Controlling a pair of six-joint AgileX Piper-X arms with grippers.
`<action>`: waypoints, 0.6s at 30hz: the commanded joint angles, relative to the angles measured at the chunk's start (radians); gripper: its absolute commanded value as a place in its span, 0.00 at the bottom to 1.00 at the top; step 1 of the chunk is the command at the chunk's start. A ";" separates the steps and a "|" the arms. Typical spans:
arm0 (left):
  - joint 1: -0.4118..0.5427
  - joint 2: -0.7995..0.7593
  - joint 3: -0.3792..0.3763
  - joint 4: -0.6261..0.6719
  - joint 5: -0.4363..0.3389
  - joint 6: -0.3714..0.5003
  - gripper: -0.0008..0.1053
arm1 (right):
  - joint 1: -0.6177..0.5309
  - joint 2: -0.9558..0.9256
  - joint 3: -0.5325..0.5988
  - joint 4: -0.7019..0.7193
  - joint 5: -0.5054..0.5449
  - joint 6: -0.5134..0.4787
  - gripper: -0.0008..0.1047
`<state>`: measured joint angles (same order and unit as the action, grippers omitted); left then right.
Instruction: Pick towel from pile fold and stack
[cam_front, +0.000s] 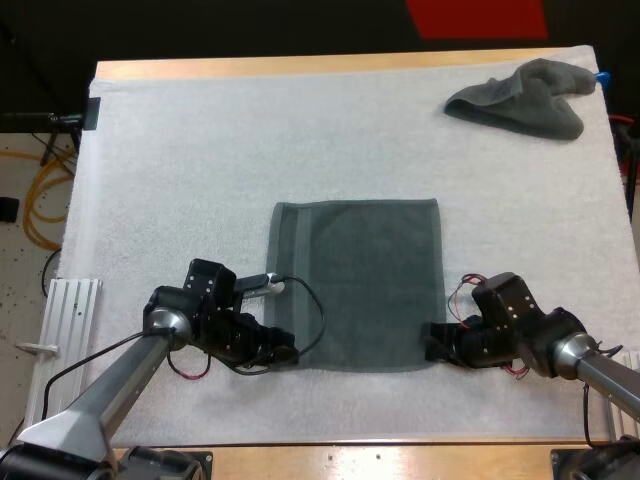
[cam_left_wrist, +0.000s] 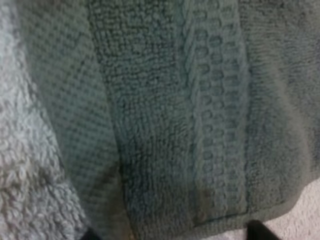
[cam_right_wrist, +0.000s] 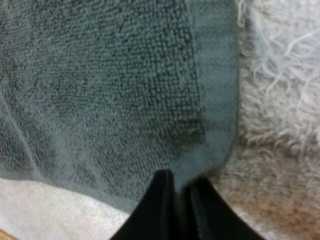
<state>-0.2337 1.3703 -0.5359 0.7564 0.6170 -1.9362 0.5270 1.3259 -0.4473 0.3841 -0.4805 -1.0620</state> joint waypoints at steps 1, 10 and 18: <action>-0.004 0.007 0.002 0.005 0.016 -0.004 0.40 | 0.003 0.001 0.000 0.003 0.006 -0.016 0.01; -0.004 0.011 0.002 0.005 0.002 0.021 0.01 | 0.003 -0.001 0.000 0.003 0.006 -0.018 0.01; -0.004 -0.090 0.002 0.128 0.002 0.078 0.01 | 0.003 -0.128 0.000 0.005 -0.034 -0.010 0.01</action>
<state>-0.2337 1.2869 -0.5359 0.8641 0.6180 -1.8702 0.5270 1.2087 -0.4444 0.3857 -0.5037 -1.0674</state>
